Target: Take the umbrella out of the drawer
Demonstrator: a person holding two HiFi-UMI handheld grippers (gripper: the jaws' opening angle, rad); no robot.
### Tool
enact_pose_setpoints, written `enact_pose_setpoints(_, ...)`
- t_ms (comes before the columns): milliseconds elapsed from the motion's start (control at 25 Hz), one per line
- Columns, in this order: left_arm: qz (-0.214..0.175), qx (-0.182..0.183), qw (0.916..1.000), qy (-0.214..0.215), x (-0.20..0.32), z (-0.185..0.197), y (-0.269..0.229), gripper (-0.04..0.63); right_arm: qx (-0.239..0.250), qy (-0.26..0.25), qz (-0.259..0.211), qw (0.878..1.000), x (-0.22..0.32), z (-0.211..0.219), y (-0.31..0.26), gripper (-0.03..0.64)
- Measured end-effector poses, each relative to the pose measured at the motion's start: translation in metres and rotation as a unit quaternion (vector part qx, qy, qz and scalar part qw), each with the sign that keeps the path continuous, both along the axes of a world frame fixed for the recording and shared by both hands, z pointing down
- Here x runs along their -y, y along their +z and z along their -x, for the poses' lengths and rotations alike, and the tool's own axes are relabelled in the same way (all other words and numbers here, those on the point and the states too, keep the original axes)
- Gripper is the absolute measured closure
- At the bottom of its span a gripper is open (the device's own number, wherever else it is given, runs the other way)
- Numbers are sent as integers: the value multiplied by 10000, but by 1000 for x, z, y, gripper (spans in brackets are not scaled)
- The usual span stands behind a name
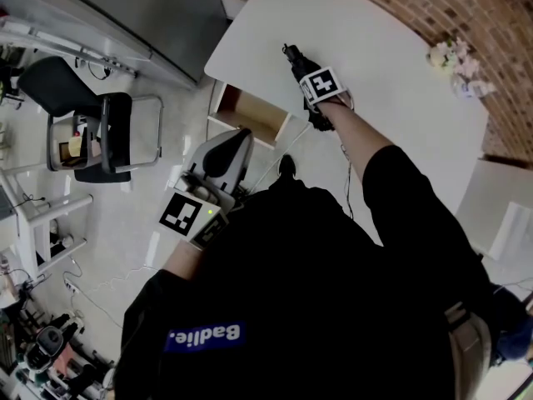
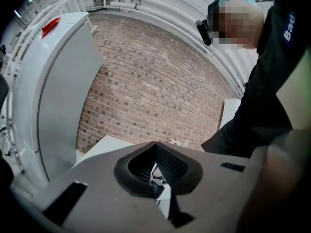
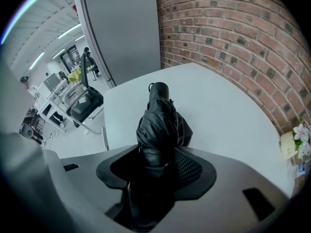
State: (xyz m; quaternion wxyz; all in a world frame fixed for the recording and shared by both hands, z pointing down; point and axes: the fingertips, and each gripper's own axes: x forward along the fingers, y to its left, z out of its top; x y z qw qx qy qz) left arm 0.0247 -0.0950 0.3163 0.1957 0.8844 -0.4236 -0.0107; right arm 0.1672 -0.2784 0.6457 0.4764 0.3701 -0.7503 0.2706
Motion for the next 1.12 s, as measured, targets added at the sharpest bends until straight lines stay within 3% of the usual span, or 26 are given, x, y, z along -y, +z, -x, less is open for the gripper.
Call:
enact_pose_setpoints(200,110,83,9999,-42,-3,-2,7,598,-150,186,168,9996,1,-10,18,377)
enact_pose_setpoints(440,167,143,9997,-60,-11,9,9,598,-206,253,-22,9995,6,-13,23,360)
enact_pose_setpoints(680,84,96,9999,-2,-13,21,6,598,-165,-174,-356,9991,0,0,-1,353)
enact_pose_setpoints(760,18,63,10000,37,-13,23,2,598,64,-243,-380,9990,-7,7,-16,353)
enact_pose_setpoints(1120,-256,-124,9991,315,-14,28,-13,598,422,-268,-1399,9889,-26,16,-96,354)
